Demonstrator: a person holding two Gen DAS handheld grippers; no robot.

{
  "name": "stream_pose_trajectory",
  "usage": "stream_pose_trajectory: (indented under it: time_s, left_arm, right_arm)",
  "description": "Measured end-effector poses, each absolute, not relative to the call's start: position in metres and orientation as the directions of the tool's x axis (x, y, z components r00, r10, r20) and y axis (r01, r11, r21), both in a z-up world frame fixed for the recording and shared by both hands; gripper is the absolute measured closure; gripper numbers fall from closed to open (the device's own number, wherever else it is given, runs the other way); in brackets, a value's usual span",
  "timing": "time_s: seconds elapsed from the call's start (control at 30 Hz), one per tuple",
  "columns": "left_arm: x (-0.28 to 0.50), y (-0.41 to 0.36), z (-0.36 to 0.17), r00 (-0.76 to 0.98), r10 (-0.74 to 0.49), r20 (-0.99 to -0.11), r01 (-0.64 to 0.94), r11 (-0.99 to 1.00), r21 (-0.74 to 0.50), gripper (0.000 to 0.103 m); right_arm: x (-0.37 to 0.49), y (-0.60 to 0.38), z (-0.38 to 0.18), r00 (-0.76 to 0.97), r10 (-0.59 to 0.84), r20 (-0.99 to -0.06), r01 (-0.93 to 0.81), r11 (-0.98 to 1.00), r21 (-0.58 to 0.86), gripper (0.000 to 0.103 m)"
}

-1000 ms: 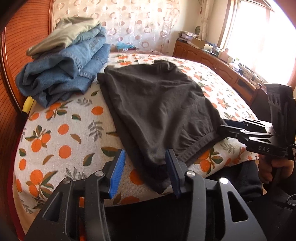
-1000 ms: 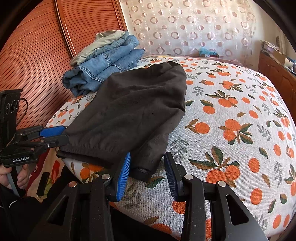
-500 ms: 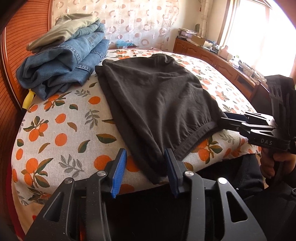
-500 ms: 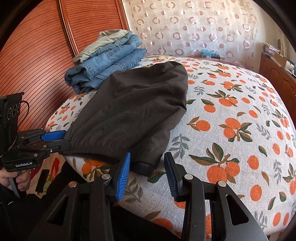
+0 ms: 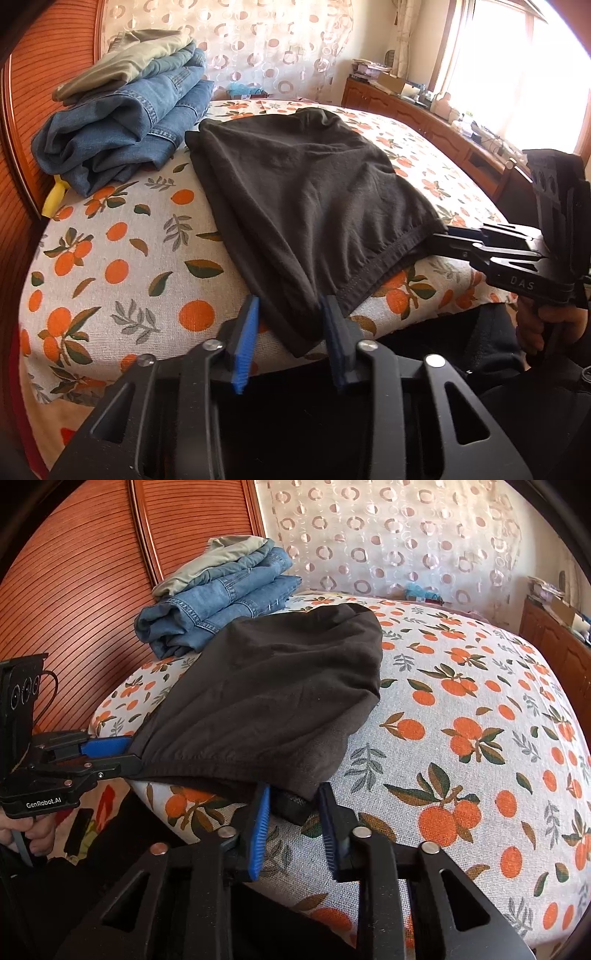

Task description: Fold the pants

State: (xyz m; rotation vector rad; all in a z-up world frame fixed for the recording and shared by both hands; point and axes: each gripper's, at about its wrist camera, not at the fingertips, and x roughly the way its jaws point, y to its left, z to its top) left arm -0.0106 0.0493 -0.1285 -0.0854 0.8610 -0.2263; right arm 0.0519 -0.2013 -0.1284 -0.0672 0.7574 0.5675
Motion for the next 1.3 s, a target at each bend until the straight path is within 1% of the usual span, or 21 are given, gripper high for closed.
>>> stream_pose_trajectory:
  time_s: [0.03,0.07,0.17,0.27,0.4,0.77,0.93,1.13,1.3]
  left_arm:
    - [-0.01,0.05,-0.129,0.627,-0.246,-0.739,0.167,0.969,-0.182,0.079]
    - [-0.01,0.049,-0.129,0.625,-0.257,-0.737,0.173,0.966,-0.19,0.081]
    - [-0.011,0.046,-0.127,0.628,-0.257,-0.735,0.181,0.966,-0.183,0.087]
    - [-0.01,0.048,-0.125,0.63,-0.267,-0.729,0.177,0.964,-0.199,0.089]
    - [-0.009,0.052,-0.122,0.637,-0.285,-0.716,0.169,0.958,-0.23,0.09]
    - [0.017,0.059,-0.097,0.698,-0.281,-0.659,0.171,0.959,-0.228,0.09]
    - [0.045,0.066,-0.083,0.724,-0.271,-0.634,0.177,0.962,-0.208,0.09]
    - [0.092,0.075,-0.072,0.737,-0.266,-0.621,0.182,0.963,-0.197,0.09]
    - [0.125,0.08,-0.074,0.734,-0.256,-0.629,0.175,0.966,-0.189,0.09]
  right_arm:
    - [0.052,-0.202,-0.129,0.584,0.466,-0.665,-0.509,0.848,0.147,0.081]
    - [0.052,-0.204,-0.129,0.585,0.468,-0.663,-0.507,0.848,0.151,0.082]
    - [0.052,-0.206,-0.129,0.59,0.47,-0.657,-0.501,0.851,0.16,0.086]
    - [0.05,-0.207,-0.128,0.593,0.474,-0.651,-0.501,0.85,0.162,0.089]
    - [0.048,-0.209,-0.124,0.6,0.483,-0.638,-0.502,0.848,0.17,0.091]
    - [0.059,-0.21,-0.095,0.65,0.488,-0.583,-0.515,0.847,0.135,0.093]
    - [0.081,-0.205,-0.079,0.665,0.484,-0.569,-0.524,0.845,0.106,0.093]
    - [0.123,-0.196,-0.07,0.668,0.467,-0.579,-0.527,0.846,0.075,0.093]
    - [0.161,-0.189,-0.071,0.65,0.462,-0.604,-0.53,0.844,0.074,0.093]
